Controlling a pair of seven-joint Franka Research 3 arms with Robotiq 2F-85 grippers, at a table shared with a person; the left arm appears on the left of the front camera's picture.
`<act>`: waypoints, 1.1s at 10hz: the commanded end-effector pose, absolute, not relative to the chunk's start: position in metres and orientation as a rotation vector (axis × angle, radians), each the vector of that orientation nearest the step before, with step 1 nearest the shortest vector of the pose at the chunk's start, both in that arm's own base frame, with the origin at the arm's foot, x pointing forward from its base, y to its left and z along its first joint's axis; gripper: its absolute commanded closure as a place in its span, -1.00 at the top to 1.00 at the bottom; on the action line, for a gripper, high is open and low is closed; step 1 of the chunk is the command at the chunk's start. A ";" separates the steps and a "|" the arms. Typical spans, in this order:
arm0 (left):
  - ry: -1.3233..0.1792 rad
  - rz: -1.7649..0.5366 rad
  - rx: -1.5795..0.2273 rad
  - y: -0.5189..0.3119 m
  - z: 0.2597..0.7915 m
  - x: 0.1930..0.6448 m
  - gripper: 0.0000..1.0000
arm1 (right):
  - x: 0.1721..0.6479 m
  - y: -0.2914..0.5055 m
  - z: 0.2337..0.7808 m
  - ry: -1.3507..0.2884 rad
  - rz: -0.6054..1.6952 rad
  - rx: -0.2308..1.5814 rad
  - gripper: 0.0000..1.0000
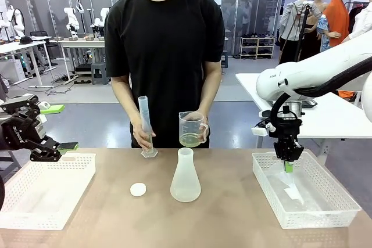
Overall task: Prepare the solutions needed for the experiment.
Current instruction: Pick up the Plastic Funnel and insert it into the Big flask.
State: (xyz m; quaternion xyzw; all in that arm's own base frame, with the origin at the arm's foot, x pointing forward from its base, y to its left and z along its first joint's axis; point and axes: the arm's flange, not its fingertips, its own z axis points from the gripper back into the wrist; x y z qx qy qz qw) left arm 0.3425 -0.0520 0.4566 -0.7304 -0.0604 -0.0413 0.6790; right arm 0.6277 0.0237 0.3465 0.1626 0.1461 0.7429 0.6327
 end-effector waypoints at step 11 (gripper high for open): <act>-0.129 -0.094 -1.656 -0.052 0.459 0.343 1.00 | 0.492 0.057 0.497 -0.218 1.513 -0.208 -1.00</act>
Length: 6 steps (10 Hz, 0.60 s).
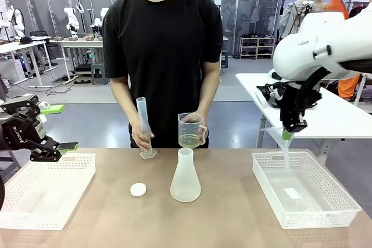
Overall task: Prepare the solutions needed for the experiment.
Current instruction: Pick up the Plastic Funnel and insert it into the Big flask.
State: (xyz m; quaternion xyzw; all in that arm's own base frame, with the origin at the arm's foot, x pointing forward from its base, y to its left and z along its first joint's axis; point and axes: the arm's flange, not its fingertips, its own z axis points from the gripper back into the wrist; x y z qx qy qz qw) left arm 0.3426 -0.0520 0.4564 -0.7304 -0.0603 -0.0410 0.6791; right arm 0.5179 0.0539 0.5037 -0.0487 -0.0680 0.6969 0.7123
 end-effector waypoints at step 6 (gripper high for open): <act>-0.129 -0.094 -1.656 -0.052 0.459 0.343 1.00 | 0.466 0.066 0.525 -0.318 1.526 -0.254 -1.00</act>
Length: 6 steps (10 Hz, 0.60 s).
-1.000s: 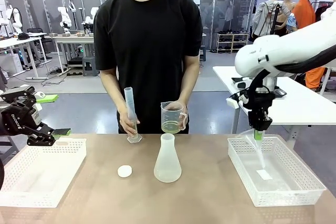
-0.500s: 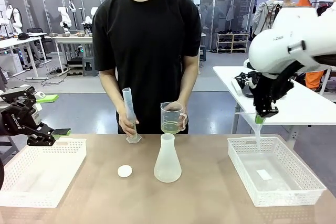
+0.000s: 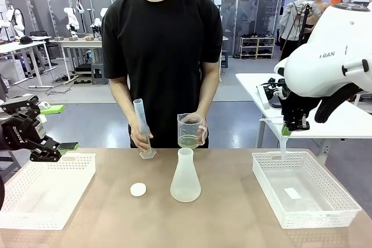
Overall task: Prepare the solutions needed for the experiment.
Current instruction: Pick up the Plastic Funnel and insert it into the Big flask.
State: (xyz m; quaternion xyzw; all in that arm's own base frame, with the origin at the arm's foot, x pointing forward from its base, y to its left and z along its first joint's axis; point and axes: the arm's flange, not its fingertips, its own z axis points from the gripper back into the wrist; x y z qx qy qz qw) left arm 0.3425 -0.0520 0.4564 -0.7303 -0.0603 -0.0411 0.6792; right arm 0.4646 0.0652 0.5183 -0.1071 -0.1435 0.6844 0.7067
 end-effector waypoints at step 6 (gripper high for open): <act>-0.129 -0.094 -1.656 -0.052 0.459 0.343 1.00 | 0.466 0.066 0.525 -0.318 1.526 -0.254 -1.00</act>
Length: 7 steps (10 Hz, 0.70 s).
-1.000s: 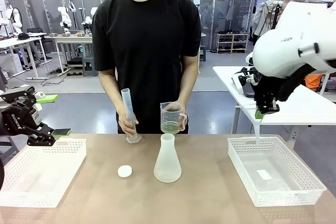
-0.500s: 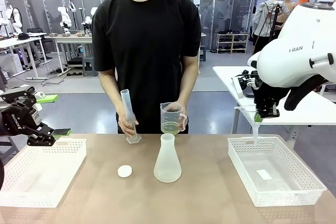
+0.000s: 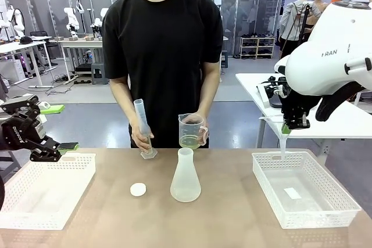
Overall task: Prepare the solutions needed for the experiment.
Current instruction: Pick up the Plastic Funnel and insert it into the Big flask.
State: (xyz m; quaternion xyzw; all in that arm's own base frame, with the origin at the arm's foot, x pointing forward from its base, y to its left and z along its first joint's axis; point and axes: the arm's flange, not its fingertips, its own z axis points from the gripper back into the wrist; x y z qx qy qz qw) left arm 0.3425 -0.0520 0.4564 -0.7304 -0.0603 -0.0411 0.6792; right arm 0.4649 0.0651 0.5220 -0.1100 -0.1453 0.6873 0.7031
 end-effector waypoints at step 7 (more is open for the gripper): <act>-0.129 -0.094 -1.656 -0.052 0.459 0.343 1.00 | 0.460 0.137 0.557 -0.598 1.687 -0.216 -0.89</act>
